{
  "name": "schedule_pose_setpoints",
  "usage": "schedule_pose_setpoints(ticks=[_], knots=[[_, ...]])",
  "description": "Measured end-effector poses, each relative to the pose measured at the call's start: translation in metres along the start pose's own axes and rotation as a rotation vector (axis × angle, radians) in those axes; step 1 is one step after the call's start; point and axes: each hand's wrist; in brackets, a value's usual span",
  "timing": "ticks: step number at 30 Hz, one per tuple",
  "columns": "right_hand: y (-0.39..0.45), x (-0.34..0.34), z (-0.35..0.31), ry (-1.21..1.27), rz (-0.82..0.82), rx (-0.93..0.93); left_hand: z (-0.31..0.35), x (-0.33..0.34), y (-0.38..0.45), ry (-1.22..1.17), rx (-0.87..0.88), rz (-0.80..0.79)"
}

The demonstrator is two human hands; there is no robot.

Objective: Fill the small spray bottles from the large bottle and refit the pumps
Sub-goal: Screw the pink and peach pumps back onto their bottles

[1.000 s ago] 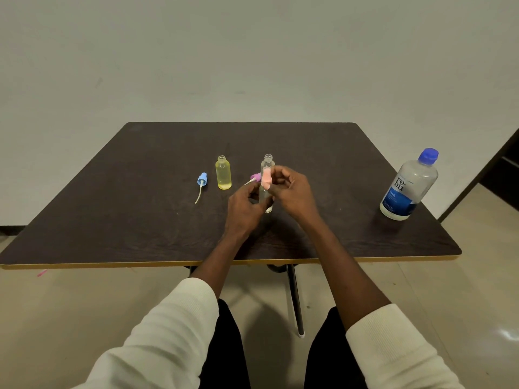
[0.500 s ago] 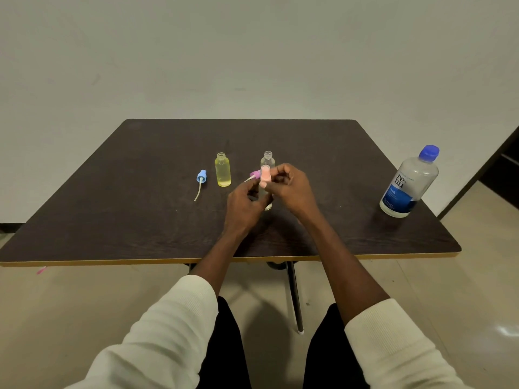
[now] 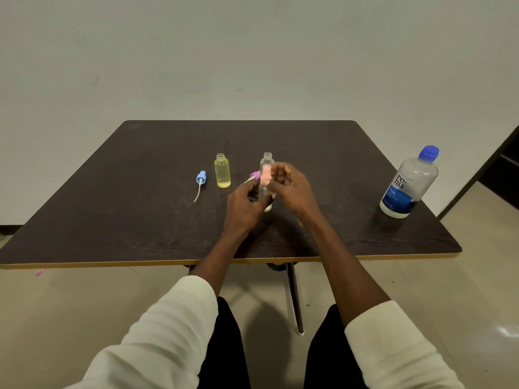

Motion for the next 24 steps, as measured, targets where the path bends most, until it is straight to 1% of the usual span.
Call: schedule_pose_setpoints(ticks=[4, 8, 12, 14, 19, 22, 24], knots=[[0.0004, -0.0011, -0.0003, -0.046, -0.051, -0.022, -0.0001, -0.0003, -0.0001, 0.005, -0.010, 0.008], [0.0006, -0.0010, 0.0015, -0.026, 0.001, -0.019, -0.0001, 0.0001, -0.0006, 0.035, 0.019, 0.014], [0.0037, -0.0016, 0.0013, 0.002, -0.049, 0.016, 0.0005, -0.0004, -0.0001, 0.037, 0.012, 0.000], [0.0052, -0.0028, 0.0017, -0.025, -0.071, 0.012, 0.0006, 0.0001, 0.0001, 0.041, 0.011, 0.003], [0.0028, -0.0009, 0.0007, -0.050, -0.018, -0.019, -0.0009, 0.0001, 0.0006, 0.057, 0.013, 0.011], [0.0023, -0.0007, -0.0021, -0.025, -0.056, 0.004, -0.0011, 0.0005, -0.0001, 0.055, 0.010, 0.012], [0.0027, -0.0010, -0.0031, -0.054, -0.062, -0.011, -0.0009, 0.0005, -0.0003, 0.052, 0.013, 0.009]])
Point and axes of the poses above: each hand's wrist, its own y-axis towards the middle knuckle, its own x-axis out of the palm, z = x × y, and after that the axes turned 10 degrees about y, right-handed
